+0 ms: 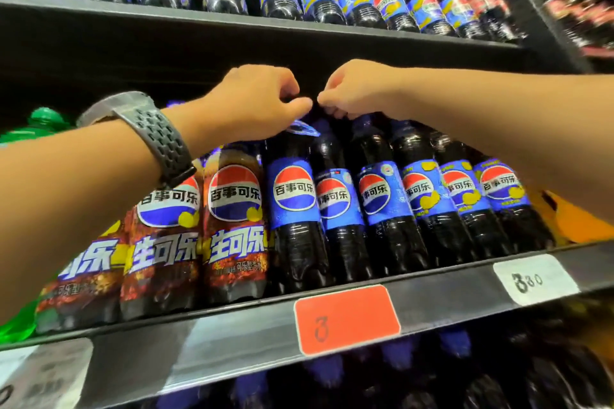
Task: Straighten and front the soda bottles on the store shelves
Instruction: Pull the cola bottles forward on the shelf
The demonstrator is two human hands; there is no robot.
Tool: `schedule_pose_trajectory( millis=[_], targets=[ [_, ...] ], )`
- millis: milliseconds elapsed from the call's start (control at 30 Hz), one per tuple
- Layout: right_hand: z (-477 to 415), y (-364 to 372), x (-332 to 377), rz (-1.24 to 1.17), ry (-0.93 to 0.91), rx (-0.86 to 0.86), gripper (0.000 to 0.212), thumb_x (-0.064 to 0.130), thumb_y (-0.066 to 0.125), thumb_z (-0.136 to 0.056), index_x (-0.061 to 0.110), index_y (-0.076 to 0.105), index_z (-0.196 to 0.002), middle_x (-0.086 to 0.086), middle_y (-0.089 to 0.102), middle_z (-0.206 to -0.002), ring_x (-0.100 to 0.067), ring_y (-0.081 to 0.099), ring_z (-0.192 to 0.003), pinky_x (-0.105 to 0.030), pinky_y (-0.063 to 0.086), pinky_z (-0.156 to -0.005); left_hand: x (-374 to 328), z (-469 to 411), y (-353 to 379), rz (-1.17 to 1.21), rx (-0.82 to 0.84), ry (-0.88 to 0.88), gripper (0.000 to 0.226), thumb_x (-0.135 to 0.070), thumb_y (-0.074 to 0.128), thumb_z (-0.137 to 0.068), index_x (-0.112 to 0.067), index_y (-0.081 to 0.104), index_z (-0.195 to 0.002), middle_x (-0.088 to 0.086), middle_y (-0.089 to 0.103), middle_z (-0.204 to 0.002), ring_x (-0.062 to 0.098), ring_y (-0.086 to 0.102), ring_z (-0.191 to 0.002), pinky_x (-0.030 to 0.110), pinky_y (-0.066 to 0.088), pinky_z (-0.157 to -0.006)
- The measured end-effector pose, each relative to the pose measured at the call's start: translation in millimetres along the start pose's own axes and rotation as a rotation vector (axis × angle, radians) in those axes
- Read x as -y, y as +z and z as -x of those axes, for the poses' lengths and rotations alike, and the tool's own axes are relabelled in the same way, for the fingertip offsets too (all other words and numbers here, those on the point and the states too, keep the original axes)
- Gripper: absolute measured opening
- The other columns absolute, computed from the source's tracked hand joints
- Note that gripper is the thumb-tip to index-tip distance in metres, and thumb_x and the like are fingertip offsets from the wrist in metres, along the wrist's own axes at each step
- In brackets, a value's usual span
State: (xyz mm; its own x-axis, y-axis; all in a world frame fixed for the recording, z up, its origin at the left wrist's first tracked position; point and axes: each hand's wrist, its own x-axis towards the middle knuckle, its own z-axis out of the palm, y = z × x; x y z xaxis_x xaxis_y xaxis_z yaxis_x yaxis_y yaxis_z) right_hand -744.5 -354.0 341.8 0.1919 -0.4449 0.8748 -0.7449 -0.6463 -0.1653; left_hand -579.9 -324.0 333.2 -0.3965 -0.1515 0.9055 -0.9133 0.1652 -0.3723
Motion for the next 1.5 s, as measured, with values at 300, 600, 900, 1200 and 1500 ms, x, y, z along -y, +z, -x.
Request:
schedule_pose_trajectory(
  millis=[300, 600, 900, 1200, 1500],
  targets=[
    [-1, -9, -61, 0.140, -0.183, -0.227, 0.020, 0.036, 0.060, -0.084, 0.023, 0.068, -0.097, 0.002, 0.068, -0.104, -0.018, 0.060, -0.101, -0.023, 0.041, -0.077, -43, -31, 25, -0.069, 0.105, -0.058, 0.035, -0.046, 0.056, -0.086, -0.022, 0.066, -0.110, 0.001, 0.069, -0.108, 0.022, 0.060, -0.102, 0.030, 0.045, -0.084],
    [-27, 12, -84, 0.186, -0.221, -0.159, 0.049, 0.057, 0.052, -0.084, 0.014, 0.063, -0.105, -0.010, 0.064, -0.110, -0.029, 0.059, -0.101, -0.030, 0.045, -0.074, -57, -58, 44, -0.329, 0.329, -0.274, 0.042, -0.038, 0.049, -0.091, -0.008, 0.063, -0.117, 0.015, 0.065, -0.113, 0.032, 0.059, -0.103, 0.029, 0.041, -0.075],
    [-29, 13, -79, 0.249, -0.139, -0.110, 0.053, 0.057, 0.056, -0.081, 0.012, 0.063, -0.109, -0.009, 0.063, -0.107, -0.030, 0.061, -0.094, -0.029, 0.044, -0.067, -56, -73, 43, -0.352, 0.541, -0.344, 0.035, -0.049, 0.059, -0.082, -0.019, 0.059, -0.064, -0.002, 0.061, -0.071, 0.016, 0.057, -0.068, 0.031, 0.043, -0.067],
    [-26, -5, -80, 0.004, -0.082, 0.053, 0.028, 0.031, 0.059, -0.091, 0.011, 0.055, -0.073, -0.005, 0.056, -0.070, -0.018, 0.053, -0.053, -0.021, 0.036, -0.044, -68, -72, 33, -0.128, 0.443, -0.471, 0.029, -0.037, 0.068, -0.083, -0.009, 0.071, -0.077, 0.009, 0.072, -0.087, 0.029, 0.065, -0.080, 0.036, 0.052, -0.080],
    [-25, -18, -86, -0.224, -0.093, -0.002, 0.029, 0.030, 0.059, -0.092, 0.005, 0.064, -0.106, -0.004, 0.055, -0.070, -0.015, 0.049, -0.055, -0.018, 0.037, -0.041, -67, -67, 17, 0.014, 0.318, -0.460, 0.039, -0.038, 0.069, -0.084, 0.000, 0.070, -0.094, 0.016, 0.071, -0.095, 0.035, 0.065, -0.097, 0.046, 0.050, -0.094]
  ],
)
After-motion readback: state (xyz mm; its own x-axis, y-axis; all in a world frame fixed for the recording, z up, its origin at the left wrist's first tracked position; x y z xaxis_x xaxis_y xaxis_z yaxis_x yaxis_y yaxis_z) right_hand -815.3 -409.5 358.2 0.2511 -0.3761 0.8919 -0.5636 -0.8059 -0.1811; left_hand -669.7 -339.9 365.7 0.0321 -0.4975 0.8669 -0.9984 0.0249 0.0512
